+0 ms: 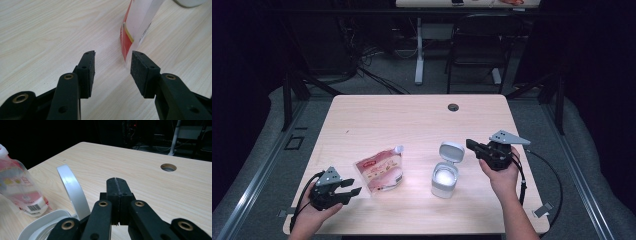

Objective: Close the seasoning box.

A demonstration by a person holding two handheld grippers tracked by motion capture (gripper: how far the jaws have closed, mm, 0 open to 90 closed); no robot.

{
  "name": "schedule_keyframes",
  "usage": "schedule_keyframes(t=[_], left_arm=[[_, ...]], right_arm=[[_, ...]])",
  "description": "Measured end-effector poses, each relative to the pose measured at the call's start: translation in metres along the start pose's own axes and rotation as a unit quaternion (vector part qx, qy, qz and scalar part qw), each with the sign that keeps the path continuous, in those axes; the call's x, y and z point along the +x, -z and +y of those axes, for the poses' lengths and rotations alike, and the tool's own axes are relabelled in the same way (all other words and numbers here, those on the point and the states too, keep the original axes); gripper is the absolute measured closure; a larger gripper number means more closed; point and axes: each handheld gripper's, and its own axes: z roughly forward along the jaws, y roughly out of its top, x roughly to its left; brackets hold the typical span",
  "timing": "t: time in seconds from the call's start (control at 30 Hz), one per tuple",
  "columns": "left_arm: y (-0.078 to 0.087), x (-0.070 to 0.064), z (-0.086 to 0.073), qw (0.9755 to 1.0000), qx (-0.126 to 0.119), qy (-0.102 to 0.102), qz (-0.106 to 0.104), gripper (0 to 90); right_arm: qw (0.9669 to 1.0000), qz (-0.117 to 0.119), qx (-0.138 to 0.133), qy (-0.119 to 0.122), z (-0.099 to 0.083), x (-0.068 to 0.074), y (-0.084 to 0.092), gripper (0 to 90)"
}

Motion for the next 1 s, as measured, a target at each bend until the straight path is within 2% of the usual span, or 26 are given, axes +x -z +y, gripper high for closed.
schedule_keyframes(t=[1.0], left_arm=[[0.0001, 0.0003, -0.0005, 1.0000, -0.003, 0.002, 0.005, 54.8]], right_arm=[[0.9999, 0.011, 0.008, 0.004, -0.0014, 0.0047, -0.0057, 89.9]])
